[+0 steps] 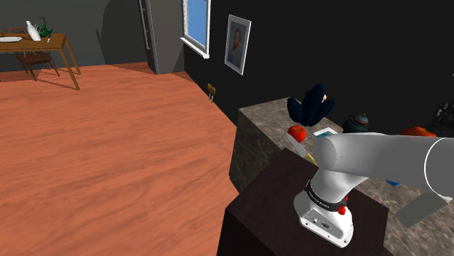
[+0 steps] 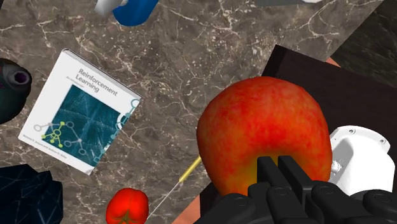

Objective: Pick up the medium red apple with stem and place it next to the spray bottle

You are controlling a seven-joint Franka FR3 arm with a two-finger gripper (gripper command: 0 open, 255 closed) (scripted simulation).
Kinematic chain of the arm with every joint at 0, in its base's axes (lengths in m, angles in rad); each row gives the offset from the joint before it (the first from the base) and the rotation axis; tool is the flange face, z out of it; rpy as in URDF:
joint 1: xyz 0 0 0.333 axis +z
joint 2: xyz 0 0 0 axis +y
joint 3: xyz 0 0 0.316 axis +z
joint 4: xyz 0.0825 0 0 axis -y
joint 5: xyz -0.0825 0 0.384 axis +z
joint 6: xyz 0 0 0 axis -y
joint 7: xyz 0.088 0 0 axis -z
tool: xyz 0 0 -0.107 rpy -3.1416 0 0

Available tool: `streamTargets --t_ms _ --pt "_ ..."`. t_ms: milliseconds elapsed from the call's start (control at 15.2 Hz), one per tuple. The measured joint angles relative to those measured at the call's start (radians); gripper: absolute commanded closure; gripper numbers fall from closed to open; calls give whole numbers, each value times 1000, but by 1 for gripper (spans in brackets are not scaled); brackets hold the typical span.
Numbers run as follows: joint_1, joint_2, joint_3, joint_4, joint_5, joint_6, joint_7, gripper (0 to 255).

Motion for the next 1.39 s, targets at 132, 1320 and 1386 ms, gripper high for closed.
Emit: streamTargets --t_ms 132,1320,1386 --pt "0 4 14 22 10 -22 -3 255" --pt "692 89 -597 838 -98 -166 -288 255" --pt "758 72 -637 920 -115 -191 -309 255"
